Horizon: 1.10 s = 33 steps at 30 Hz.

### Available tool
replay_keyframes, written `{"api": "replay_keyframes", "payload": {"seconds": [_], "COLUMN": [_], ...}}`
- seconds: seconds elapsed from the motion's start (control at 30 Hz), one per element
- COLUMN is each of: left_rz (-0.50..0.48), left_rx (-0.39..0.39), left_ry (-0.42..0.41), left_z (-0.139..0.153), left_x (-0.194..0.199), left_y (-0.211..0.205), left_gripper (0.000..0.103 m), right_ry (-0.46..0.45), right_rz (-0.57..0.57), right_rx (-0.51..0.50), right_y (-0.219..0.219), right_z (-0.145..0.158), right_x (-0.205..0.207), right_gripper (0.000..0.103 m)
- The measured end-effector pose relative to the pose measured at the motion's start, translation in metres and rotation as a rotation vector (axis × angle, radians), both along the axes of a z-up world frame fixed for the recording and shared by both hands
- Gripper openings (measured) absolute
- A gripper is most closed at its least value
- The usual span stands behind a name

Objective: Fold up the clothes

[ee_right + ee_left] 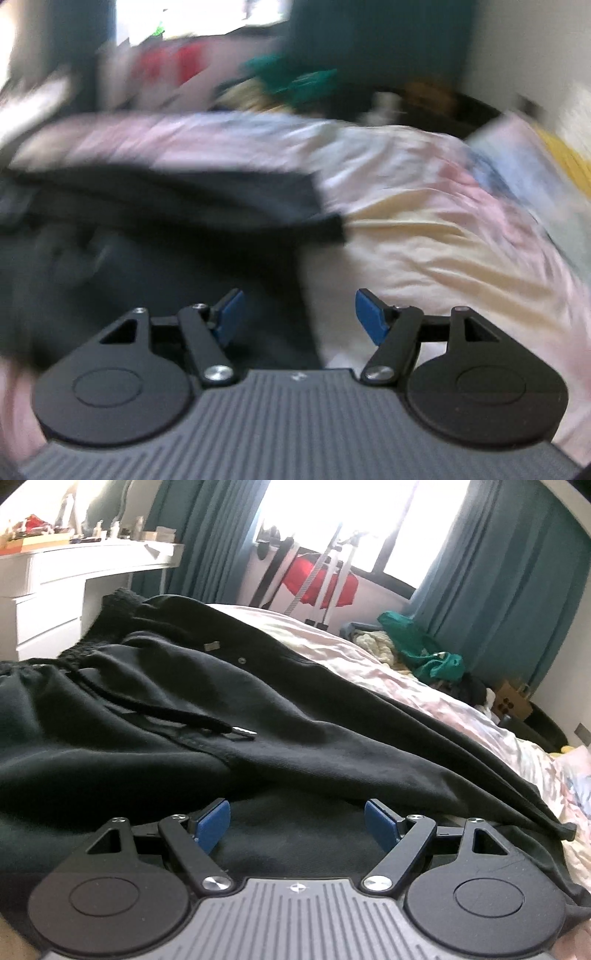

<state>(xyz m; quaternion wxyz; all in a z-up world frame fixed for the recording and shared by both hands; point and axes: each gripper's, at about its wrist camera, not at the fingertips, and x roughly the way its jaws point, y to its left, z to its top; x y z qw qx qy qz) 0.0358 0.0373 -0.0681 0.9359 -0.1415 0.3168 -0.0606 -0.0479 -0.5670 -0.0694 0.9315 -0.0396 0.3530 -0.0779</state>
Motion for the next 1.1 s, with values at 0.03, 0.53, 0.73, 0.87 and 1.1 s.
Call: {"api": "replay_keyframes", "payload": {"seconds": [0.03, 0.53, 0.73, 0.87, 1.1], "left_rz": [0.017, 0.525, 0.610, 0.576, 0.640], "left_rx": [-0.001, -0.244, -0.467, -0.626, -0.648], "left_ry": [0.001, 0.004, 0.113, 0.161, 0.190], "left_z": [0.003, 0.038, 0.009, -0.014, -0.028], "left_x": [-0.004, -0.095, -0.090, -0.080, -0.062], "left_y": [0.005, 0.156, 0.185, 0.188, 0.198], "left_gripper": [0.082, 0.100, 0.099, 0.074, 0.026], "right_ry": [0.031, 0.220, 0.168, 0.226, 0.178], "right_rz": [0.058, 0.313, 0.192, 0.151, 0.099], "right_rx": [-0.036, -0.522, -0.520, -0.471, -0.394], "right_y": [0.011, 0.090, 0.095, 0.097, 0.101], "right_z": [-0.003, -0.060, -0.050, -0.043, -0.006], "right_x": [-0.006, 0.000, 0.000, 0.002, -0.004], "right_gripper": [0.068, 0.023, 0.010, 0.006, 0.005]}}
